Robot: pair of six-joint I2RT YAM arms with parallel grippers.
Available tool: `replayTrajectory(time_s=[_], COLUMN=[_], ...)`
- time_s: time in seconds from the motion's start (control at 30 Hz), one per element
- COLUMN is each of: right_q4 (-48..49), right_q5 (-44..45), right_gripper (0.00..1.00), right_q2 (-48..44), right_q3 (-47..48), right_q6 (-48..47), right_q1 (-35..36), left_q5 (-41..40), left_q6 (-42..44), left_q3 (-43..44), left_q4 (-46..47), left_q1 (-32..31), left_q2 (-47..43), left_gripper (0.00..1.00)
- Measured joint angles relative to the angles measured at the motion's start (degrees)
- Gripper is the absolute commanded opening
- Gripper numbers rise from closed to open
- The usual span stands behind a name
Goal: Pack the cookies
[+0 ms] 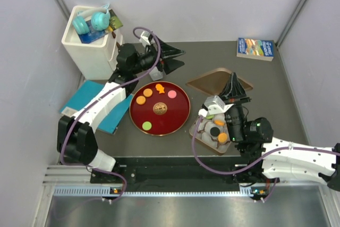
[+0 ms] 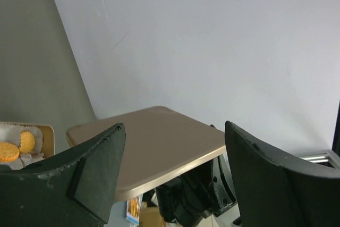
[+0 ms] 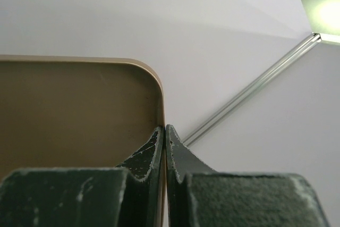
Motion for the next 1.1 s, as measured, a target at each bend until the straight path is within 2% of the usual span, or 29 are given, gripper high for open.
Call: replayTrajectory(time_s=[0.23,0.37,0.47,0.83,1.1], right_q4=[-0.3,-0.3,-0.2,0.2,0.2], right_q5=[-0.1,-0.2,-0.5,-1.0,-1.5], right_gripper=[0.00,0.00,0.00,0.00,0.00], right_q2=[0.5,0.6,1.0,3.9,3.8], right_q3=[0.0,0.0,0.0,0.0,0.0], right_q6=[0.1,0.2,0.3,0.9,0.9], right_q1=[0.0,0.0,0.0,0.0,0.0], left_q5=[0.4,-1.5,-2.5,-5.7,-5.4], left_q6=[5.3,8.9,10.1,14.6,12.4], left_q3=[2.1,2.1,2.1,-1.3,-3.5], left_q4=[-15.0,-25.0,-28.3,-29.1,-28.2], left_q1=[-2.9,-2.8,-2.9,-6.2,-6.2], left_q2=[-1.6,-5.6,-9.0,-13.0,-12.9], left_gripper=[0.82,0.82,0.83,0.82,0.82])
